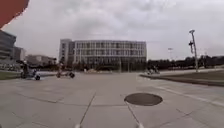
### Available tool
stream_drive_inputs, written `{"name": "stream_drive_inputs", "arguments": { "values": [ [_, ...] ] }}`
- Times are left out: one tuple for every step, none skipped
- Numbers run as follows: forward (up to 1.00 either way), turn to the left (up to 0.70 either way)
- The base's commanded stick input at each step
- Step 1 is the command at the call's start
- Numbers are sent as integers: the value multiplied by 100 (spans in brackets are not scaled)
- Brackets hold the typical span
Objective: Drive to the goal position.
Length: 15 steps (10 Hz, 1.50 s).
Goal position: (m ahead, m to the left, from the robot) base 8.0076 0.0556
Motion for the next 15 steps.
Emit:
{"name": "stream_drive_inputs", "arguments": {
  "values": [
    [50, 0],
    [50, 0],
    [50, 0],
    [50, 0],
    [50, 0],
    [50, 0],
    [50, 0],
    [50, 0],
    [50, 0],
    [50, 0],
    [50, 0],
    [50, 0],
    [50, 0],
    [50, 0],
    [50, 0]
  ]
}}
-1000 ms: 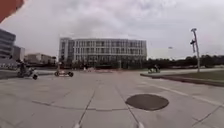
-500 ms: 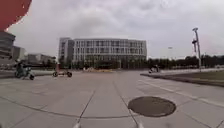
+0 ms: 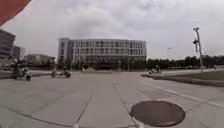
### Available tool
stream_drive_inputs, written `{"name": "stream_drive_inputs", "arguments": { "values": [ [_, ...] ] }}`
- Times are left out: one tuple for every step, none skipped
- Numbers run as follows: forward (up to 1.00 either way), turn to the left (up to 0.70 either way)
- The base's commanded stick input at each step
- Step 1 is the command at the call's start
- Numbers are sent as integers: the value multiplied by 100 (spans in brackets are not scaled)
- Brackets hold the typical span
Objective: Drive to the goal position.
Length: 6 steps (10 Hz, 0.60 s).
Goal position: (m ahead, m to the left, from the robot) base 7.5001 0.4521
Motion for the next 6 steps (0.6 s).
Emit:
{"name": "stream_drive_inputs", "arguments": {
  "values": [
    [50, 0],
    [50, 0],
    [50, 0],
    [50, 0],
    [50, 0],
    [50, 0]
  ]
}}
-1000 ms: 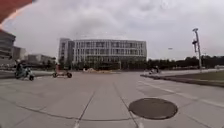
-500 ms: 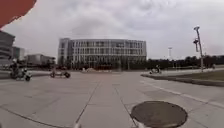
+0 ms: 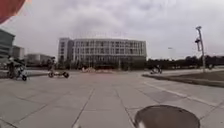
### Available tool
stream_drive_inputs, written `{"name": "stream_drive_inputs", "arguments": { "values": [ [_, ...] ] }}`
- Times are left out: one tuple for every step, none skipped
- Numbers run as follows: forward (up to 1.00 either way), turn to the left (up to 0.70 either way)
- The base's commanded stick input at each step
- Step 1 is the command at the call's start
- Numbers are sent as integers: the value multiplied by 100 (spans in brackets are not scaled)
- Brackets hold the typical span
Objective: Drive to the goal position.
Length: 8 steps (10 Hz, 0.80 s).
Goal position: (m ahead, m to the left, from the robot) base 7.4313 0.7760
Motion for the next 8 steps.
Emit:
{"name": "stream_drive_inputs", "arguments": {
  "values": [
    [50, 0],
    [50, 0],
    [50, 0],
    [50, 0],
    [50, 0],
    [50, 0],
    [50, 0],
    [50, 0]
  ]
}}
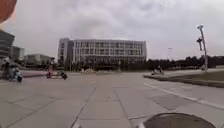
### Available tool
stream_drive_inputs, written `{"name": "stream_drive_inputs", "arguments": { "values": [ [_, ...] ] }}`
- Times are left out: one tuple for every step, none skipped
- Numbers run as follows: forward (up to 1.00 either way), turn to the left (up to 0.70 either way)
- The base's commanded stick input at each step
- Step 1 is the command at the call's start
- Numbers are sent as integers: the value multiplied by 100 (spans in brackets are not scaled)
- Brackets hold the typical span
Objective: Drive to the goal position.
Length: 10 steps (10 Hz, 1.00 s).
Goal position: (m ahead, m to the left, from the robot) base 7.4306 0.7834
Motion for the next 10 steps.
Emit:
{"name": "stream_drive_inputs", "arguments": {
  "values": [
    [50, 0],
    [50, 0],
    [50, 0],
    [50, 0],
    [50, 0],
    [50, 0],
    [50, 0],
    [50, 0],
    [50, 0],
    [50, 0]
  ]
}}
